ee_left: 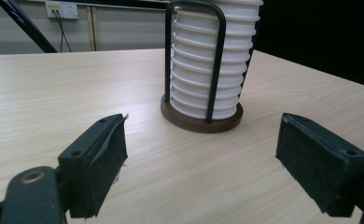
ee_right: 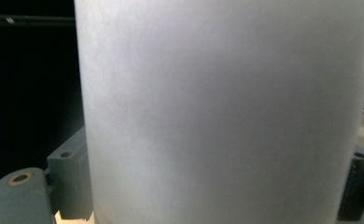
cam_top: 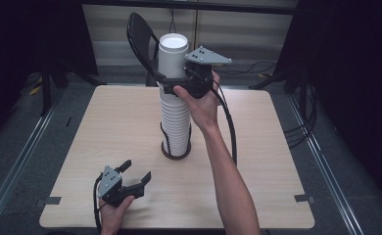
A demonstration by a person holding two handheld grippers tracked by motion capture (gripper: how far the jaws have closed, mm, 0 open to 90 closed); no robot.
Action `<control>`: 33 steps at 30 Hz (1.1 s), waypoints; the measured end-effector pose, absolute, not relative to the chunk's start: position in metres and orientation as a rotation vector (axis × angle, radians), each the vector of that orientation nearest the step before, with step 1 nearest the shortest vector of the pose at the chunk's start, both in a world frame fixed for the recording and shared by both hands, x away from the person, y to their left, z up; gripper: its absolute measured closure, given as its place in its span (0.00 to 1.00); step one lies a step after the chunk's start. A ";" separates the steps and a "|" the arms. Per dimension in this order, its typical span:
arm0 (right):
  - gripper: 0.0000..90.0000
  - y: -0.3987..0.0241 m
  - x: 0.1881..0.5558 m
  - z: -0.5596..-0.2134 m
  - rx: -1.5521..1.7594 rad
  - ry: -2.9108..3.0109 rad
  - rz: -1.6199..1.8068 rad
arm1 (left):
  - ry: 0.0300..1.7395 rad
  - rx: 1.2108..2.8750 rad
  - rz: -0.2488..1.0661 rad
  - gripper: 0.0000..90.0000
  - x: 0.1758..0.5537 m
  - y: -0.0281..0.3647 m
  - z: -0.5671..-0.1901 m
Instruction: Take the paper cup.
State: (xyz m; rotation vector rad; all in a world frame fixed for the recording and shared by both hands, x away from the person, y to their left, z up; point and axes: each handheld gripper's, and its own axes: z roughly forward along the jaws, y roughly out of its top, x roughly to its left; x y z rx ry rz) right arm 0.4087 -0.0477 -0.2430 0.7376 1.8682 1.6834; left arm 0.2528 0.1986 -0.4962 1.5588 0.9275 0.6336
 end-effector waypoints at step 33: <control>0.14 -0.052 0.401 -0.205 0.697 1.742 1.828 | 0.932 1.568 0.627 0.18 0.253 0.197 -0.496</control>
